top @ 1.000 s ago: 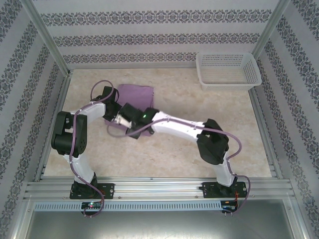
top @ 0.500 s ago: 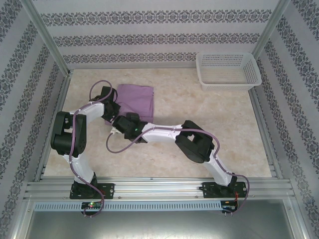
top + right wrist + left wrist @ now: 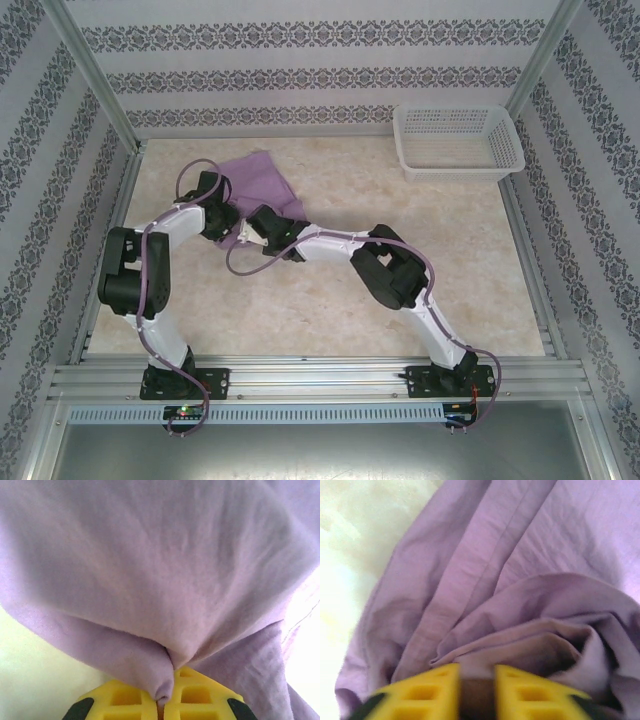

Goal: Roll up the long pants

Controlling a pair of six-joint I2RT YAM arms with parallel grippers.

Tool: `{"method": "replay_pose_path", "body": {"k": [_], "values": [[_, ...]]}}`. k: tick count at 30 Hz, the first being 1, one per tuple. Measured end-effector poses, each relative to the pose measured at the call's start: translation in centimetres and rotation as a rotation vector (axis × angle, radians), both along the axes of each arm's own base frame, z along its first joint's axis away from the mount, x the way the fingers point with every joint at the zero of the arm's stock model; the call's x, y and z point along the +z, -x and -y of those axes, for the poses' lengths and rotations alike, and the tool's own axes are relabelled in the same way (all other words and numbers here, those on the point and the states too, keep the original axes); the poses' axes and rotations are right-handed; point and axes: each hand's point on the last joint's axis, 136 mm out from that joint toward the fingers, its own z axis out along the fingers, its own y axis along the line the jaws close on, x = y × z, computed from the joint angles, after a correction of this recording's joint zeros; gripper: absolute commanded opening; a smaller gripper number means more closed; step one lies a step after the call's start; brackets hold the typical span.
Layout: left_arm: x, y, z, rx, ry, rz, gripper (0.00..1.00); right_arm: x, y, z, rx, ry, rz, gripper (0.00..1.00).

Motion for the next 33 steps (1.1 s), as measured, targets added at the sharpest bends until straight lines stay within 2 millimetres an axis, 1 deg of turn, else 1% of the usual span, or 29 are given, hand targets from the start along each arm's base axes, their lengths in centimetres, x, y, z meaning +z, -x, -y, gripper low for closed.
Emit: {"method": "replay_pose_path", "body": {"k": [2, 4, 6, 7, 8, 10, 12, 14, 16, 17, 19, 20, 21, 23, 24, 26, 29, 31, 33], "values": [[1.0, -0.1, -0.6, 0.004, -0.007, 0.011, 0.95, 0.2, 0.6, 0.3, -0.006, -0.013, -0.049, 0.0], [2.7, -0.7, -1.4, 0.01, -0.013, 0.045, 0.95, 0.6, 1.7, 0.4, -0.01, -0.021, -0.117, 0.0], [4.6, -1.7, -2.3, 0.016, -0.02, 0.084, 0.95, 1.3, 3.1, 0.6, -0.009, -0.027, -0.189, 0.0], [5.8, -2.5, -2.9, 0.018, -0.027, 0.112, 0.95, 1.7, 4.1, 0.7, -0.005, -0.029, -0.228, 0.0], [6.7, -3.1, -3.4, 0.021, -0.031, 0.132, 0.95, 2.3, 4.8, 0.8, -0.004, -0.03, -0.257, 0.0], [8.6, -4.2, -4.5, 0.032, -0.039, 0.178, 0.93, 4.2, 7.0, 0.9, 0.009, -0.036, -0.329, 0.0], [9.8, -4.8, -5.5, 0.044, -0.041, 0.207, 0.9, 6.2, 9.0, 0.7, 0.027, -0.047, -0.383, 0.0], [10.0, -5.1, -6.0, 0.045, -0.037, 0.212, 0.88, 8.3, 10.8, 0.4, 0.051, -0.062, -0.431, 0.0], [9.3, -5.1, -5.9, 0.035, -0.022, 0.198, 0.83, 10.4, 12.5, 0.2, 0.072, -0.084, -0.485, 0.0], [8.8, -5.2, -5.7, 0.028, -0.012, 0.188, 0.79, 11.0, 13.0, 0.1, 0.079, -0.092, -0.504, 0.0], [7.3, -4.8, -5.1, 0.015, 0.016, 0.157, 0.61, 12.3, 13.9, -0.1, 0.093, -0.113, -0.55, 0.0], [6.6, -4.4, -4.9, 0.012, 0.024, 0.141, 0.48, 12.7, 14.0, -0.1, 0.092, -0.12, -0.568, 0.0], [5.9, -3.9, -4.7, 0.007, 0.035, 0.122, 0.32, 13.1, 14.0, -0.1, 0.091, -0.128, -0.586, 0.0], [4.8, -3.2, -4.5, 0.002, 0.047, 0.094, 0.08, 13.4, 13.5, -0.3, 0.083, -0.147, -0.617, 0.0], [4.5, -2.9, -4.4, 0.001, 0.05, 0.085, 0.0, 13.4, 12.8, -0.6, 0.077, -0.162, -0.635, 0.0], [4.1, -2.3, -4.2, -0.002, 0.061, 0.074, 0.0, 13.0, 11.0, -1.3, 0.057, -0.196, -0.665, 0.0], [4.6, -1.3, -3.9, -0.007, 0.071, 0.083, 0.0, 10.8, 7.6, -2.1, 0.014, -0.24, -0.7, 0.0], [5.7, -0.6, -3.8, -0.007, 0.074, 0.107, 0.0, 8.7, 5.7, -2.3, -0.019, -0.256, -0.727, 0.0], [7.4, -0.2, -3.8, -0.005, 0.072, 0.147, 0.0, 6.7, 4.4, -2.1, -0.053, -0.265, -0.751, 0.0]]}}
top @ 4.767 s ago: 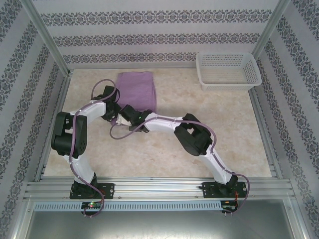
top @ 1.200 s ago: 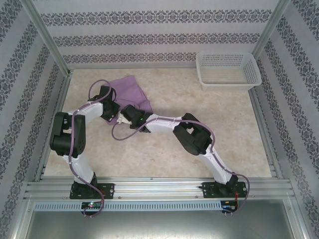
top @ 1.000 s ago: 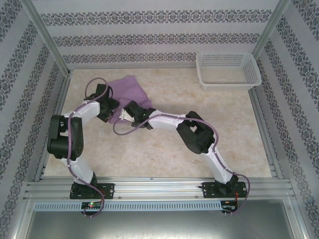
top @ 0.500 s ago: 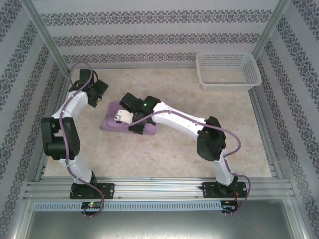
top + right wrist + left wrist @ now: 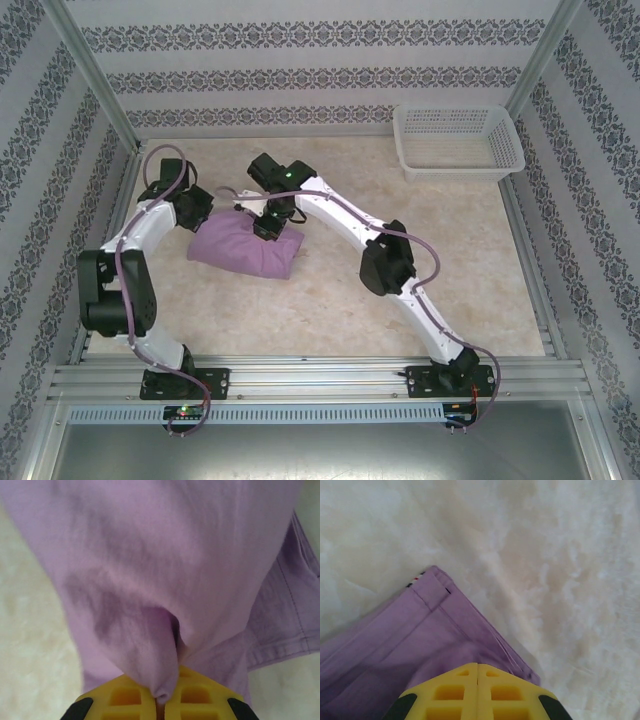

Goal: Roll up the long pants

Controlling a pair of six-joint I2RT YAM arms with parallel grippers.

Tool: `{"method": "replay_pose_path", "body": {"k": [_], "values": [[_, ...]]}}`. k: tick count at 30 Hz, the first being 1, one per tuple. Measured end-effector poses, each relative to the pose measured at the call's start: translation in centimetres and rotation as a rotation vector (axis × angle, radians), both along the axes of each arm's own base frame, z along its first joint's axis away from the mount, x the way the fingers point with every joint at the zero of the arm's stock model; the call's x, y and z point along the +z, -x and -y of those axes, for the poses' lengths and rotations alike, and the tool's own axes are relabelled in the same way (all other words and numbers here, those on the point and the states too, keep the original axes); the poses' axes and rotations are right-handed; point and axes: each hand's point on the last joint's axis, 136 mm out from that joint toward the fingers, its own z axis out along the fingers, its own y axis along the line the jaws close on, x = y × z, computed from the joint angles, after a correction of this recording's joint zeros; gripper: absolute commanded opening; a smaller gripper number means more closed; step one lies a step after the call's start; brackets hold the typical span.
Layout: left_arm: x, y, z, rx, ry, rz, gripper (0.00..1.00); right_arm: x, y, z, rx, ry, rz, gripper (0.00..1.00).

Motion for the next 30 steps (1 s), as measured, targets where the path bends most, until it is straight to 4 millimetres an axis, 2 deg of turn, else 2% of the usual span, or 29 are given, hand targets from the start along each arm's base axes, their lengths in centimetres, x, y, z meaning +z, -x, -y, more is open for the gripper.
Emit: {"method": "replay_pose_path", "body": {"k": [5, 10, 13, 15, 16, 17, 18, 19, 20, 24, 26, 30], "values": [[5.3, 1.0, -0.2, 0.014, -0.021, 0.123, 0.0, -3.5, -1.1, 0.3, -0.047, 0.012, -0.063, 0.0], [8.8, 2.4, 0.2, 0.009, -0.016, 0.202, 0.0, -4.0, -1.4, -0.5, -0.056, -0.019, -0.066, 0.0], [9.5, 3.4, 1.9, -0.015, 0.014, 0.232, 0.0, -4.3, -1.5, -0.8, -0.053, -0.033, -0.067, 0.01], [8.9, 3.9, 3.6, -0.042, 0.038, 0.223, 0.0, -4.5, -1.4, -0.8, -0.051, -0.036, -0.069, 0.09], [8.4, 3.9, 4.5, -0.06, 0.05, 0.216, 0.0, -4.6, -1.5, -0.9, -0.052, -0.037, -0.069, 0.21], [7.7, 3.8, 5.4, -0.076, 0.062, 0.203, 0.0, -4.6, -1.5, -0.9, -0.053, -0.039, -0.071, 0.41], [7.1, 3.7, 6.0, -0.088, 0.069, 0.191, 0.0, -4.7, -1.5, -0.9, -0.054, -0.04, -0.07, 0.54], [6.2, 3.4, 6.7, -0.1, 0.073, 0.17, 0.0, -4.8, -1.5, -1.0, -0.053, -0.041, -0.068, 0.63], [5.4, 3.1, 7.2, -0.107, 0.076, 0.151, 0.0, -4.8, -1.5, -0.9, -0.055, -0.04, -0.065, 0.68], [1.0, 2.1, 7.5, -0.101, 0.062, 0.048, 0.0, -4.3, -1.5, -0.1, -0.068, -0.01, -0.028, 0.75], [-1.2, 1.8, 7.1, -0.089, 0.039, -0.006, 0.0, -3.4, -1.1, 1.1, -0.084, 0.019, 0.001, 0.76], [-2.7, 0.9, 6.6, -0.081, -0.003, -0.042, 0.0, -0.2, 0.2, 3.9, -0.116, 0.048, 0.063, 0.76]]}}
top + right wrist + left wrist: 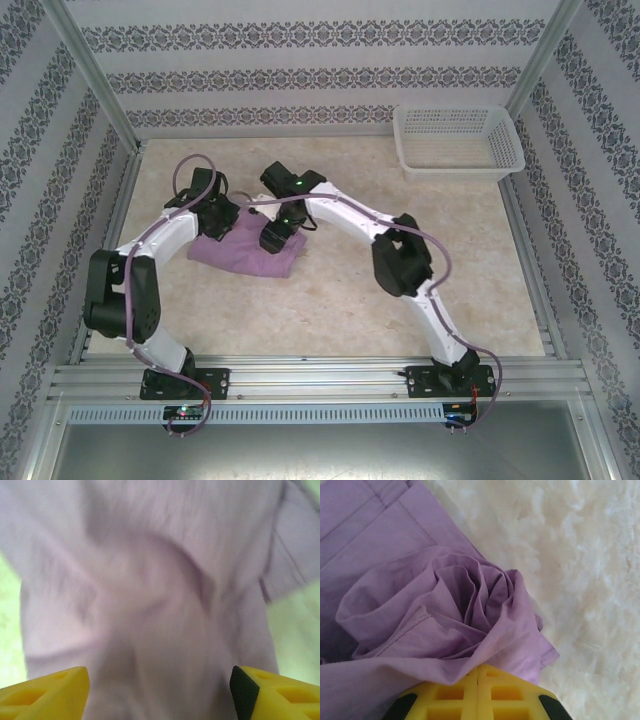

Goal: Roll up the long pants

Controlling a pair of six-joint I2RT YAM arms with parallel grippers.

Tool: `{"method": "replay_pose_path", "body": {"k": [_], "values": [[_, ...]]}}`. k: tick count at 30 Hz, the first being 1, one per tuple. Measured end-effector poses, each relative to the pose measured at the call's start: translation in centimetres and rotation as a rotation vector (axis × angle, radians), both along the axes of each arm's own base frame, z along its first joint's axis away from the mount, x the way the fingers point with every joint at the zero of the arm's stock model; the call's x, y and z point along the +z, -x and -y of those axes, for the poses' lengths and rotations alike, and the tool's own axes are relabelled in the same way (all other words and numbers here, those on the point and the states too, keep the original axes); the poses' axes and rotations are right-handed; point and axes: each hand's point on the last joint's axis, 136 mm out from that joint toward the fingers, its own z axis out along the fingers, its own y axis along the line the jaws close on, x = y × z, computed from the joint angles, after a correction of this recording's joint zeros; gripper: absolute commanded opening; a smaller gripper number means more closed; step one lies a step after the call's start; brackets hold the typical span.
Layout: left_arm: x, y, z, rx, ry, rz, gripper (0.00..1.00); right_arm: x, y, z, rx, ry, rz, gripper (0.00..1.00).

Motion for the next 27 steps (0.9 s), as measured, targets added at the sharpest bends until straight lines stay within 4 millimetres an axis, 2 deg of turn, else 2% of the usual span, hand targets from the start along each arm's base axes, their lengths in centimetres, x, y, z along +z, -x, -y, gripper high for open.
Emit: {"method": "replay_pose_path", "body": {"k": [3, 5, 7, 9, 11, 14, 18, 20, 22, 27], "values": [[-0.1, -0.9, -0.3, 0.002, -0.023, 0.002, 0.0, 3.6, 0.8, 1.6, -0.026, -0.005, 0.096, 0.79], [-0.4, -1.3, -0.5, 0.002, -0.037, -0.002, 0.0, 6.0, 1.6, 1.9, -0.033, -0.021, 0.167, 0.81], [-1.1, -1.4, -0.6, 0.003, -0.045, -0.017, 0.0, 7.6, 3.0, 1.2, -0.016, -0.03, 0.238, 0.88], [-2.2, -1.4, -0.7, 0.004, -0.05, -0.042, 0.0, 8.1, 4.9, -0.5, 0.03, -0.022, 0.299, 0.91], [-3.4, -1.5, -0.8, 0.006, -0.052, -0.071, 0.0, 6.9, 7.1, -2.8, 0.096, 0.012, 0.351, 0.94], [-4.8, -1.7, -0.7, 0.002, -0.051, -0.102, 0.0, 3.0, 9.2, -5.5, 0.189, 0.099, 0.409, 0.97], [-5.2, -2.0, -0.6, -0.002, -0.053, -0.109, 0.0, -3.0, 9.1, -6.4, 0.269, 0.255, 0.501, 0.98], [-5.1, -2.1, -0.6, -0.004, -0.053, -0.107, 0.0, -4.7, 8.5, -6.2, 0.293, 0.32, 0.554, 0.98], [-5.1, -2.1, -0.6, -0.006, -0.052, -0.106, 0.0, -5.3, 7.7, -6.3, 0.318, 0.352, 0.607, 0.98], [-5.1, -2.1, -0.6, -0.014, -0.044, -0.106, 0.0, -3.0, 4.5, -8.1, 0.302, 0.353, 0.834, 0.98]]}}
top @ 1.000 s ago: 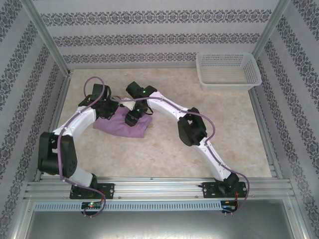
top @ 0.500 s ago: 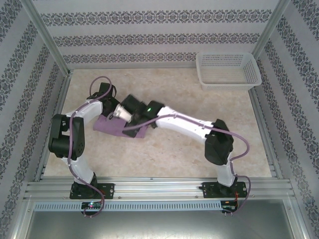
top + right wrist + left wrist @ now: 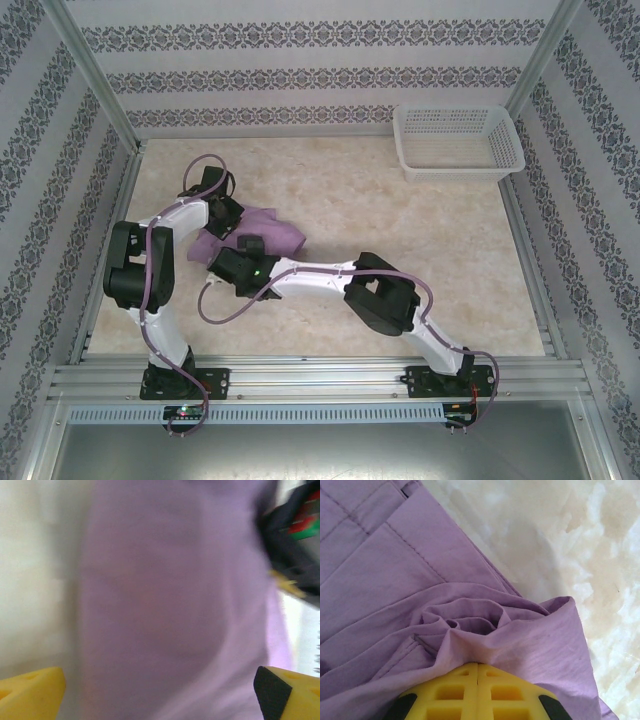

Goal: Roll up the long pants

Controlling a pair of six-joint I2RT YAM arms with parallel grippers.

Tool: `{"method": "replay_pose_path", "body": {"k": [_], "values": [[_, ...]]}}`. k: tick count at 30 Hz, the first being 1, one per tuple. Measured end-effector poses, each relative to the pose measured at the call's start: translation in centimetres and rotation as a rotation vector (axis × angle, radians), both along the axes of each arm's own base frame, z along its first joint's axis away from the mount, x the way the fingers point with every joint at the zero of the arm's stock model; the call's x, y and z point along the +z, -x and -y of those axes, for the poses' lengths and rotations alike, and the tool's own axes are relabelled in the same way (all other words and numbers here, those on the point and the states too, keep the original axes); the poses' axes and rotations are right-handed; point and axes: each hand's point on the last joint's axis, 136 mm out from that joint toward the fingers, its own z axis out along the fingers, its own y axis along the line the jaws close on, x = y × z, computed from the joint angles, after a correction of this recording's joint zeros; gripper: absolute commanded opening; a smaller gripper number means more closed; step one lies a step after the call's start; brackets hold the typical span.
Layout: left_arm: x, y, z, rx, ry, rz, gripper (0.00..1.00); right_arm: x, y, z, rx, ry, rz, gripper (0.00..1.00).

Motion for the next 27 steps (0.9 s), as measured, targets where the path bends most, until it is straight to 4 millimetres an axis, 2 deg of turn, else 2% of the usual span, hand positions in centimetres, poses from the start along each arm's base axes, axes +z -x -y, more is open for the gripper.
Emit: {"method": "replay_pose_path", "body": {"k": [2, 4, 6, 9, 11, 13, 14, 15, 16, 17, 19, 24, 25, 27], "values": [[0.0, 0.0, 0.0, -0.004, 0.001, 0.001, 0.0, 0.2, -1.4, -0.2, 0.003, -0.003, 0.075, 0.98], [0.1, -0.2, 0.1, -0.007, 0.001, 0.011, 0.0, -0.5, -2.6, -0.3, 0.007, 0.017, 0.131, 0.98], [0.2, -0.5, 0.1, -0.008, 0.001, 0.023, 0.0, 0.0, -3.2, -1.1, 0.021, 0.02, 0.173, 0.98], [0.5, -0.9, -0.2, -0.005, 0.004, 0.04, 0.0, 0.0, -4.3, -1.9, 0.025, 0.007, 0.187, 0.97], [0.7, -1.2, -0.4, -0.001, 0.005, 0.053, 0.0, -0.3, -5.4, -2.2, 0.019, -0.009, 0.179, 0.92], [0.8, -1.4, -0.6, 0.003, 0.007, 0.058, 0.0, -0.3, -6.3, -2.3, 0.018, -0.019, 0.151, 0.77], [0.9, -1.6, -0.8, 0.008, 0.004, 0.069, 0.0, -0.7, -6.8, -2.3, 0.011, -0.03, 0.13, 0.65], [0.9, -1.7, -0.8, 0.008, 0.008, 0.071, 0.0, -1.3, -7.4, -2.1, 0.008, -0.037, 0.098, 0.44], [0.9, -1.7, -0.8, 0.007, 0.011, 0.071, 0.0, -1.8, -8.1, -1.8, 0.001, -0.047, 0.064, 0.06], [1.0, -1.7, -0.6, 0.002, 0.015, 0.073, 0.0, -2.2, -8.8, -1.4, -0.009, -0.059, 0.025, 0.0], [1.3, -2.2, -0.4, -0.004, 0.025, 0.099, 0.0, -2.1, -9.6, -1.2, -0.01, -0.103, -0.034, 0.0], [2.6, -3.1, -0.4, -0.004, 0.039, 0.126, 0.01, -1.9, -9.2, -1.1, 0.004, -0.168, -0.168, 0.0], [3.0, -3.3, -0.7, 0.002, 0.04, 0.126, 0.06, -1.6, -9.1, -1.0, 0.001, -0.182, -0.184, 0.0], [4.5, -4.0, -2.0, 0.029, 0.042, 0.135, 0.31, -0.5, -8.9, -0.6, -0.014, -0.229, -0.237, 0.0]]}}
